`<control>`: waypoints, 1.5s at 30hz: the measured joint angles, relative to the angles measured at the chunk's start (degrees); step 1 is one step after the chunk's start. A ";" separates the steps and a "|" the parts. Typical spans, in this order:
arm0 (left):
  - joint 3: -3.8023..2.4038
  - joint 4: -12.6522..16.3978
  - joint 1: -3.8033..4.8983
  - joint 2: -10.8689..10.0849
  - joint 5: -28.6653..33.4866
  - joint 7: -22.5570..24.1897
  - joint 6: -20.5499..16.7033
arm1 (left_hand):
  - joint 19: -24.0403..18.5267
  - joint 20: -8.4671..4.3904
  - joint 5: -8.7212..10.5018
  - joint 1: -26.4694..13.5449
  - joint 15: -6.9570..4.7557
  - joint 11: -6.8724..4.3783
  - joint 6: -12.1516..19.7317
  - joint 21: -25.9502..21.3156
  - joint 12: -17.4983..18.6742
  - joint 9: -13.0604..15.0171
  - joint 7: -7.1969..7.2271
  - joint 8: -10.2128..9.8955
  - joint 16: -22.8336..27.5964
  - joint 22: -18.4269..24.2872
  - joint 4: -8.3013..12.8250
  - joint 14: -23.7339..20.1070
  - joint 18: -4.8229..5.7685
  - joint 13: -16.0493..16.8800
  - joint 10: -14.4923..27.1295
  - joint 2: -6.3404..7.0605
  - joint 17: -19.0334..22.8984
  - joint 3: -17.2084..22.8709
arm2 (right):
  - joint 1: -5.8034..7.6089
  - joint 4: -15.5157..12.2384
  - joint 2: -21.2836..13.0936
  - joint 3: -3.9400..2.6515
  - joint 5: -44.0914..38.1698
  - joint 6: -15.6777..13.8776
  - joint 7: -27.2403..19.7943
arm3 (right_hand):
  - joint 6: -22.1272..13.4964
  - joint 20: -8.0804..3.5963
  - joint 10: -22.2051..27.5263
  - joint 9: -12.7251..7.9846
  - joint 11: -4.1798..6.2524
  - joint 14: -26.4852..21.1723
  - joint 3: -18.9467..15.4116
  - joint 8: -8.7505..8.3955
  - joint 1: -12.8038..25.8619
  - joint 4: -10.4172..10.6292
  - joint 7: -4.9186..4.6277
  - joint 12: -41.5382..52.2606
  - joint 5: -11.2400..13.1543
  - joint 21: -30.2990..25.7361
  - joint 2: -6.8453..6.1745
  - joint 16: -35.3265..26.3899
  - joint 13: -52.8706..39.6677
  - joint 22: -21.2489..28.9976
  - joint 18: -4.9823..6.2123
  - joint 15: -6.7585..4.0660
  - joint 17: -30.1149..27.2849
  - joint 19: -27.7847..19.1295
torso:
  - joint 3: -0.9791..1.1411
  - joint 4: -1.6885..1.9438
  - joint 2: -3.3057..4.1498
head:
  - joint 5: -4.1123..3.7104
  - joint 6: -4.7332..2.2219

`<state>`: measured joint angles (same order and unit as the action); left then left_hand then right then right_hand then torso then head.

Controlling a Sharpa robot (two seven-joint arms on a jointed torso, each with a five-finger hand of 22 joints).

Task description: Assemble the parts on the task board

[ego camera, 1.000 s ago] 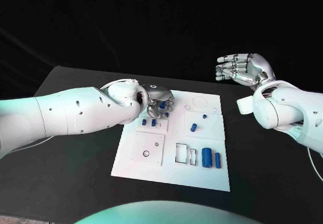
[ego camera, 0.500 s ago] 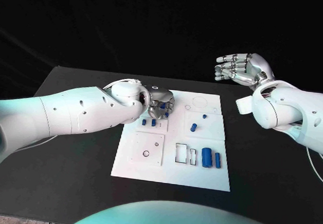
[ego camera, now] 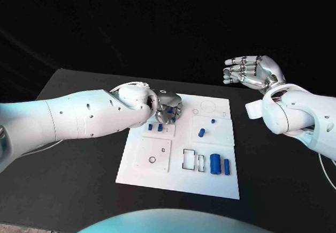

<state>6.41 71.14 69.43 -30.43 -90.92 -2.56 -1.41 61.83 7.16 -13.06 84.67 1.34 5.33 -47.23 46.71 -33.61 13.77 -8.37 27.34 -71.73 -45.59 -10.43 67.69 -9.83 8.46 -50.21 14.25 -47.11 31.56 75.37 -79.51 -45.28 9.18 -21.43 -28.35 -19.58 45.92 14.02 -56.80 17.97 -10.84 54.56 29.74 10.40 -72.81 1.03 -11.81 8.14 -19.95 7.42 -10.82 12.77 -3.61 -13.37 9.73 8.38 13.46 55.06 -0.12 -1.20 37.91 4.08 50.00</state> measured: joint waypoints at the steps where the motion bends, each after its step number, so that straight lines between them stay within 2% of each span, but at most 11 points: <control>1: 0.03 -0.10 0.03 0.08 0.01 0.01 0.07 | 0.00 0.00 0.00 0.00 0.00 0.00 0.00 0.00 0.00 0.00 0.00 0.00 -0.10 -0.02 0.00 0.00 0.00 -0.01 0.00 0.00 0.00 0.00 | 0.00 0.00 0.01 0.00 0.00 0.00 0.00 | 0.00 0.00 0.00 0.00 0.00 0.00 0.00 0.00 0.00 0.00 0.00 0.00 0.00 0.00 0.00 0.00 0.00 0.00 0.00 0.00 0.00 0.00 | -0.01 0.00 0.00 | 0.00 0.00; 6: 0.10 -0.55 0.12 0.40 0.05 0.06 0.20 | -0.42 0.01 0.00 0.00 0.00 0.28 -0.40 0.28 0.37 0.00 0.00 -0.20 -0.10 -0.24 0.47 0.00 0.00 -0.19 -0.31 0.00 0.36 0.47 | 0.00 0.00 0.05 0.00 0.00 0.01 0.00 | 0.00 0.00 0.00 0.00 0.00 0.00 0.00 0.00 0.00 0.00 0.00 0.00 0.00 0.00 0.00 0.00 0.00 0.00 0.00 0.00 0.00 0.00 | 0.00 0.00 0.00 | 0.00 0.00; 10: 0.13 -0.81 0.17 0.59 0.09 0.12 0.26 | -0.42 0.01 0.00 0.37 0.00 0.07 -1.29 0.79 0.65 0.16 -0.21 -0.53 -0.39 -0.68 1.03 0.00 0.00 -0.51 -1.16 -0.37 0.56 1.03 | 0.00 -0.04 0.08 0.00 0.00 0.02 0.00 | 0.17 0.00 -0.21 0.00 -0.21 0.00 0.00 0.00 0.27 0.00 0.17 0.00 0.00 0.00 0.27 0.00 0.00 0.00 0.00 0.00 -0.06 0.00 | 0.01 -0.01 0.01 | 0.03 0.00; 14: 0.13 -0.92 0.21 0.67 0.13 0.17 0.31 | 0.32 -0.34 0.01 0.92 -0.46 -0.29 -3.22 3.48 1.00 0.64 -0.11 -0.53 -1.77 -3.13 2.47 1.52 0.00 -0.75 -3.66 -1.38 -0.91 2.22 | 0.00 -0.05 0.07 0.00 0.00 0.03 0.00 | 0.17 0.00 -0.21 0.00 -0.21 0.00 0.00 0.00 0.27 0.00 0.17 0.00 0.00 0.00 0.27 0.00 0.00 0.00 0.00 0.00 -0.06 0.00 | 0.01 -0.01 0.03 | 0.04 0.00; 22: 0.14 -0.95 0.23 0.61 0.22 0.31 0.26 | 1.96 -0.70 0.12 1.11 -0.92 -0.85 -4.72 7.29 1.37 1.33 -0.01 -1.19 -3.26 -6.68 5.00 3.58 0.02 -0.40 -5.93 -2.05 -3.11 3.22 | 0.00 -0.08 0.07 0.00 0.01 0.03 0.00 | 0.38 0.00 -0.21 0.00 -0.21 0.00 0.00 0.00 0.27 0.00 -0.03 -0.22 0.00 0.00 0.27 0.00 0.00 0.07 0.00 0.00 -0.06 0.00 | 0.03 -0.01 0.00 | 0.04 0.00; 34: 0.26 -0.59 0.10 0.28 0.54 0.51 -0.59 | 1.96 -0.70 0.24 0.65 -0.92 -0.61 -5.12 7.61 1.34 1.53 -0.01 -1.49 -3.26 -7.10 5.00 3.57 0.02 -0.19 -6.35 -2.63 -3.07 3.22 | 0.00 -0.10 0.06 -0.01 0.03 0.10 0.01 | 0.38 0.00 -0.21 0.01 -0.21 0.00 0.00 0.00 0.26 0.00 -0.03 -0.22 0.00 0.00 0.26 0.00 0.00 0.06 0.00 0.00 -0.06 0.00 | -0.04 0.03 -0.02 | -0.02 0.00; 39: 0.30 0.35 -0.04 -0.54 0.84 0.52 -0.93 | 1.96 -0.70 0.24 0.64 -0.90 -0.60 -5.26 7.61 1.34 1.58 -0.15 -1.53 -3.26 -7.10 5.16 3.58 0.03 -0.20 -6.35 -2.64 -2.95 3.38 | 0.00 -0.08 0.07 0.00 0.03 0.14 0.02 | 0.38 0.00 -0.21 0.01 -0.21 0.00 0.00 0.00 0.26 0.00 -0.03 -0.22 0.00 0.00 0.26 0.00 0.00 0.06 0.01 0.00 -0.06 0.00 | -0.07 0.07 -0.03 | 0.01 0.00; 41: 0.04 1.00 -0.14 -1.18 0.99 0.52 -1.01 | 1.96 -0.70 0.24 0.35 -0.71 -0.59 -5.32 7.61 1.46 1.64 -0.22 -1.78 -3.26 -7.25 5.16 3.77 0.04 -0.21 -6.36 -2.93 -2.97 3.38 | 0.00 -0.06 0.07 0.00 0.04 0.15 0.03 | 0.38 0.00 -0.21 -0.04 -0.21 0.00 -0.11 0.00 0.26 0.12 -0.03 -0.22 0.00 0.00 0.26 0.00 0.00 0.12 0.00 0.00 -0.12 0.00 | -0.07 0.07 -0.03 | 0.01 0.00; 45: -0.98 2.34 -0.14 -2.47 1.35 0.51 -1.29 | 1.96 -0.70 0.24 0.03 -0.71 -0.70 -5.34 7.83 1.71 1.71 -0.20 -1.86 -3.49 -7.43 5.32 3.77 0.04 -0.21 -6.66 -2.91 -3.04 3.23 | 0.00 -0.02 0.05 0.00 0.04 0.19 0.04 | 0.38 0.00 -0.21 -0.05 -0.21 0.00 -0.17 0.00 0.26 0.17 -0.03 -0.22 0.00 0.00 0.26 0.00 0.00 0.13 0.00 0.00 -0.13 0.00 | -0.07 0.14 -0.07 | 0.01 0.00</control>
<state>5.43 73.48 69.30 -32.90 -89.58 -2.05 -2.71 63.79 6.46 -12.82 84.71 0.62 4.63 -52.57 54.54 -31.91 15.48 -8.57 25.47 -75.22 -53.01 -5.11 71.46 -9.80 8.25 -56.86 11.34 -50.15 34.78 75.37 -79.53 -45.23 9.18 -21.38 -28.16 -19.54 46.30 14.03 -57.01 17.92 -11.04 54.56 29.57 10.40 -72.54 1.20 -11.84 7.92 -19.95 7.42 -10.55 12.77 -3.61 -13.25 9.73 8.38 13.33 55.06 -0.18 -1.06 37.84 4.09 50.00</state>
